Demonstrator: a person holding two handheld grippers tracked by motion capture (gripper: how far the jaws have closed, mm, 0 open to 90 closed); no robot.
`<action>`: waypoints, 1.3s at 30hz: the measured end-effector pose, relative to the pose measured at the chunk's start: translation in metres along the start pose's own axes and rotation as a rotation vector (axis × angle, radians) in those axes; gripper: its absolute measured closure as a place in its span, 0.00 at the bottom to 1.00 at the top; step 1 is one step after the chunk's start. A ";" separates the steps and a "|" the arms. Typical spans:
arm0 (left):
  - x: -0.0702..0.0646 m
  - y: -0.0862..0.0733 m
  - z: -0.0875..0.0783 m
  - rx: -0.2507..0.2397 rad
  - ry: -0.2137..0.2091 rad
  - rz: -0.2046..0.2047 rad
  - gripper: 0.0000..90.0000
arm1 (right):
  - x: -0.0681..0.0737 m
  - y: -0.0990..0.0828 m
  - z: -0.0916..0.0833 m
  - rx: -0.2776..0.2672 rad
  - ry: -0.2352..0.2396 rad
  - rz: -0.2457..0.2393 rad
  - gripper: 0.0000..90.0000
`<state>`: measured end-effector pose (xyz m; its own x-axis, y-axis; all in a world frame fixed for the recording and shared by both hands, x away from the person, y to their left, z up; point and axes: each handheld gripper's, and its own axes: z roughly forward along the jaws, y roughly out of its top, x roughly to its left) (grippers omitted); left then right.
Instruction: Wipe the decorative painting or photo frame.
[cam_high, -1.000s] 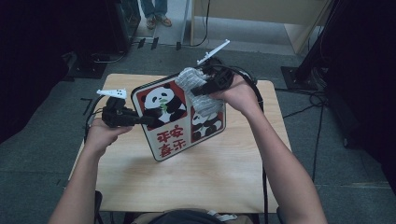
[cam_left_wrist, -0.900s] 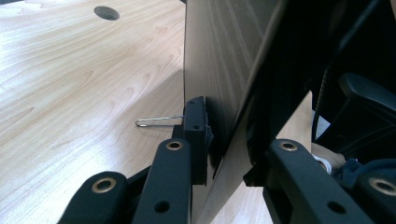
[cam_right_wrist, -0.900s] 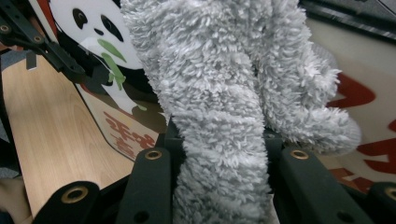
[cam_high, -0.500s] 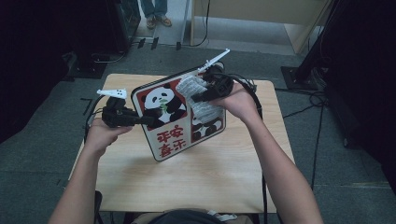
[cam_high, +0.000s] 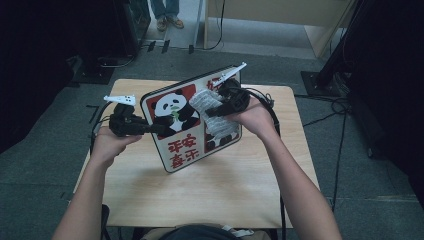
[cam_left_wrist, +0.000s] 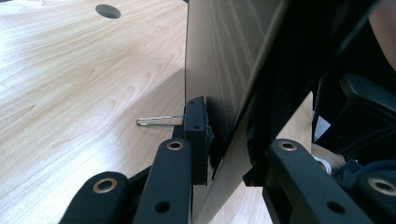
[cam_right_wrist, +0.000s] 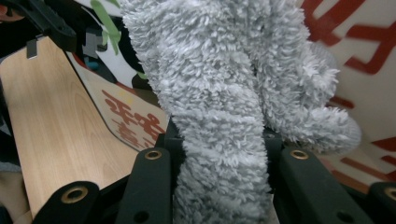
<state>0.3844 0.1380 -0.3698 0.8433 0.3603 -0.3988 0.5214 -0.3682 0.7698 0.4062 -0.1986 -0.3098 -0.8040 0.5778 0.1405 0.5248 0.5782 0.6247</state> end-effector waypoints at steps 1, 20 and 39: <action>0.000 0.000 0.000 0.000 -0.001 0.000 0.86 | 0.000 -0.001 0.001 0.003 -0.001 -0.002 0.75; 0.001 0.000 0.000 -0.001 -0.006 -0.012 0.86 | 0.000 -0.031 0.024 0.011 0.026 0.030 0.75; 0.002 -0.001 0.000 -0.009 -0.018 -0.022 0.85 | 0.003 -0.051 0.043 0.018 0.061 0.041 0.75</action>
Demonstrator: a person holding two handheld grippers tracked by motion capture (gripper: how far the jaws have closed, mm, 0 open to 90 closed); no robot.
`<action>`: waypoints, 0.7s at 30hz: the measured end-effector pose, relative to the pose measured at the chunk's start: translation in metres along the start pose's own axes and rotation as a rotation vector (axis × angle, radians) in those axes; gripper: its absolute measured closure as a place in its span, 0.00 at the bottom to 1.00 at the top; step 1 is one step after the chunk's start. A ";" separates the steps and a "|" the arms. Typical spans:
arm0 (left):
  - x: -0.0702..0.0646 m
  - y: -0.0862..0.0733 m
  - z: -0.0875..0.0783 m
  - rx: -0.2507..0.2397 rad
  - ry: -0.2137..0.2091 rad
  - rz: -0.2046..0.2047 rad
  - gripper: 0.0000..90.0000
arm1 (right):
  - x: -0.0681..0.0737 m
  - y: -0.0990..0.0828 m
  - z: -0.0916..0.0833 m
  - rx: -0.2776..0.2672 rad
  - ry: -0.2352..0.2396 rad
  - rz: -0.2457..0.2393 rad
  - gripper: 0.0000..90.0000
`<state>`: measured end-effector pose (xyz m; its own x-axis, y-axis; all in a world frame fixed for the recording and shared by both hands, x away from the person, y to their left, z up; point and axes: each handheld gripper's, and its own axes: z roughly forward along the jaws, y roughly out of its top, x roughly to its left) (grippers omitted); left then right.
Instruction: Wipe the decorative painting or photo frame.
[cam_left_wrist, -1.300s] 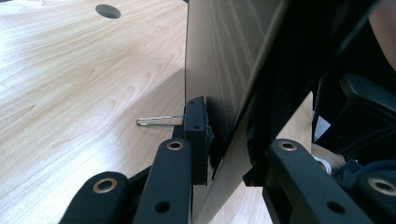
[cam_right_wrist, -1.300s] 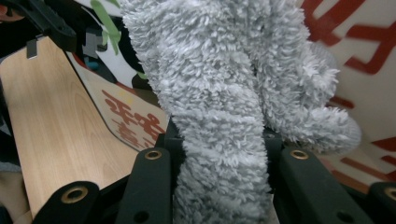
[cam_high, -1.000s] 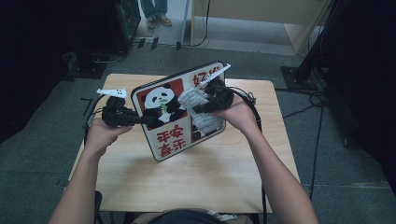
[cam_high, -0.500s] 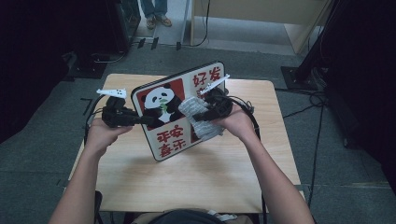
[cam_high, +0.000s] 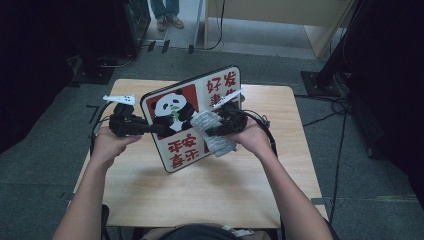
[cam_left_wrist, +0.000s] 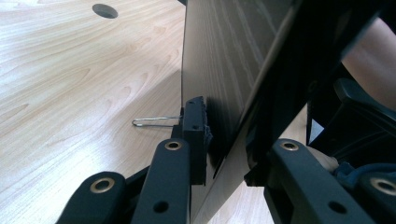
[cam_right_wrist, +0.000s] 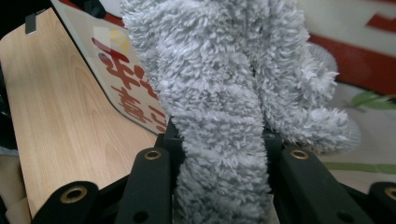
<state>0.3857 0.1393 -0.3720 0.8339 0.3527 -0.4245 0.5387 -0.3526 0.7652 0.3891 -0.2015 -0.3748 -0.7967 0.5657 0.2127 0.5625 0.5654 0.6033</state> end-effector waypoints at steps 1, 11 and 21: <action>0.000 0.000 0.000 0.000 0.000 -0.001 0.85 | 0.000 -0.001 0.001 0.000 0.001 0.000 0.75; 0.000 0.000 0.000 -0.001 0.001 0.003 0.85 | 0.001 -0.011 0.012 0.021 0.013 0.000 0.75; 0.000 0.000 0.000 -0.001 0.000 0.005 0.85 | -0.001 -0.026 0.024 0.041 0.025 0.004 0.75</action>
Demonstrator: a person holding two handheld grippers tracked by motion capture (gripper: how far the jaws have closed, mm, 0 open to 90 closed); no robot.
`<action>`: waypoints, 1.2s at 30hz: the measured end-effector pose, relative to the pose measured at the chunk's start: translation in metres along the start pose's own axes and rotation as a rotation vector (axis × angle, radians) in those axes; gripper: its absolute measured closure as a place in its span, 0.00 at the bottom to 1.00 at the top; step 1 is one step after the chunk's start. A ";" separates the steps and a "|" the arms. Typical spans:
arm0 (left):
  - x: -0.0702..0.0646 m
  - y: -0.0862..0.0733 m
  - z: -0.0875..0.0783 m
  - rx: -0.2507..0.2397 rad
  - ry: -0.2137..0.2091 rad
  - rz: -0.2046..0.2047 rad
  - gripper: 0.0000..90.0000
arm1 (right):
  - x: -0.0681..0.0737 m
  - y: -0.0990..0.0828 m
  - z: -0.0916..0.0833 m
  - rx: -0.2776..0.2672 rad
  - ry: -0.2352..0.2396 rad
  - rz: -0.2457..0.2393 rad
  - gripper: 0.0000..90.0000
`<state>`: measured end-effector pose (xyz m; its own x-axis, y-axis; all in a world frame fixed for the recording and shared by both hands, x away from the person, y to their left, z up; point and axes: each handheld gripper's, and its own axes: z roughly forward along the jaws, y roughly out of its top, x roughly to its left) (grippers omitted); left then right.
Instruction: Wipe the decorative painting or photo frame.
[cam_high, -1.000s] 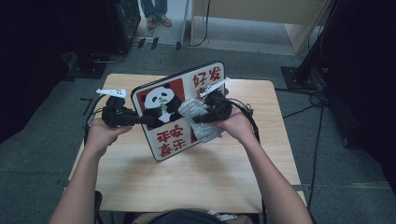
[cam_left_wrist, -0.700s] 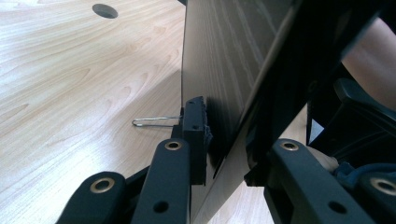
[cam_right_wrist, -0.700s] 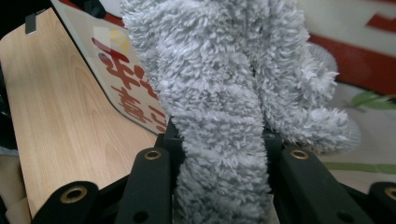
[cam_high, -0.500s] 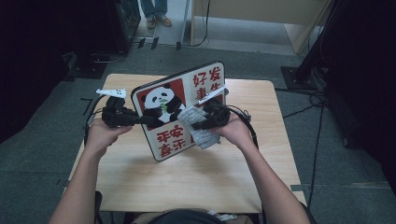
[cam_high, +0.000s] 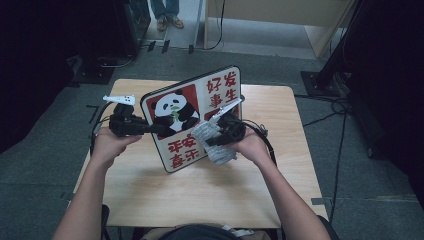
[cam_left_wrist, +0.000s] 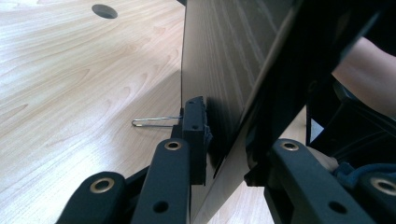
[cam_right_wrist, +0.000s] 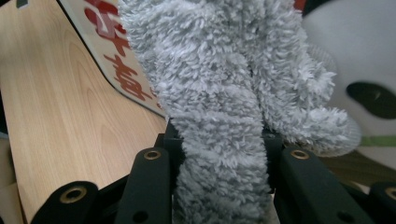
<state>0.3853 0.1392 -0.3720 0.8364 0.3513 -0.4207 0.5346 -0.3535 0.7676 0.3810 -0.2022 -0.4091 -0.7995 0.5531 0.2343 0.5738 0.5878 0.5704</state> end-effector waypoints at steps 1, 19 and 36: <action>0.000 0.000 0.000 -0.001 0.000 0.000 0.85 | -0.001 -0.002 0.002 0.001 0.001 -0.002 0.75; 0.000 0.000 0.000 0.000 -0.002 0.001 0.85 | -0.007 -0.029 0.028 0.038 0.024 0.022 0.74; 0.000 -0.001 0.000 -0.003 -0.008 -0.009 0.84 | -0.009 -0.048 0.048 0.072 0.041 0.045 0.74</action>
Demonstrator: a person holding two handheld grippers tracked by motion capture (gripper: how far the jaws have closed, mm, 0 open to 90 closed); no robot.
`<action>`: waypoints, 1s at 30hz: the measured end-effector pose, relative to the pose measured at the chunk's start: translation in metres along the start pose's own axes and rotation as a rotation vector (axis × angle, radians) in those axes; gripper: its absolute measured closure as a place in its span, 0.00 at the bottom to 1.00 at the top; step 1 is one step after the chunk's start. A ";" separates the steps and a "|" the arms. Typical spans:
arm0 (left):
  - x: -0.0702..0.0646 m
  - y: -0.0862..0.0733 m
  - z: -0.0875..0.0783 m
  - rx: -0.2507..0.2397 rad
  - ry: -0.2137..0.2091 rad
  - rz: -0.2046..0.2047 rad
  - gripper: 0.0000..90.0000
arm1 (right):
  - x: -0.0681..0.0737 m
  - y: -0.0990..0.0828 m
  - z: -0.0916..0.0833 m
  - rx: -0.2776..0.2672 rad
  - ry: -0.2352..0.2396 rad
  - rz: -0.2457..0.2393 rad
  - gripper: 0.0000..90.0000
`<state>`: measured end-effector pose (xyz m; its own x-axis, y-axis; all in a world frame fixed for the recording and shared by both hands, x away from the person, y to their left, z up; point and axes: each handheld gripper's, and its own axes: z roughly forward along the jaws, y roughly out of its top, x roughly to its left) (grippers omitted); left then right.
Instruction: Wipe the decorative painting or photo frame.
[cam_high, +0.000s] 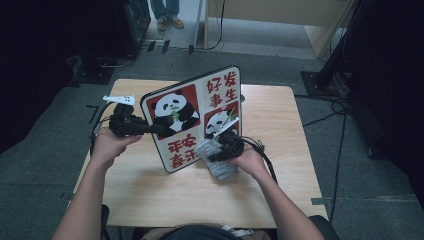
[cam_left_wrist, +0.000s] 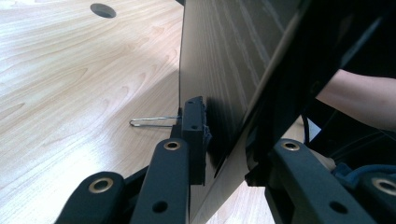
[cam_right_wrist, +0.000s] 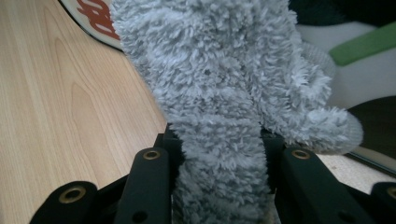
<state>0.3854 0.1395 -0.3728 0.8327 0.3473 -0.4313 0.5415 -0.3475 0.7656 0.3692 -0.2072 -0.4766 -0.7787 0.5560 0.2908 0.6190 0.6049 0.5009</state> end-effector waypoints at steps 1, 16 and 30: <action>0.000 0.000 0.000 -0.001 0.000 -0.002 0.84 | 0.000 0.000 0.000 0.002 0.001 0.001 0.74; 0.000 0.000 0.000 0.002 0.002 -0.020 0.84 | 0.005 0.001 -0.010 0.014 0.005 0.000 0.75; -0.001 0.001 0.000 0.007 0.012 -0.021 0.84 | 0.015 0.017 -0.040 -0.043 0.002 -0.012 0.75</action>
<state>0.3847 0.1386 -0.3718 0.8194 0.3654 -0.4416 0.5600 -0.3460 0.7528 0.3641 -0.2116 -0.4316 -0.7864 0.5477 0.2857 0.6044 0.5868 0.5388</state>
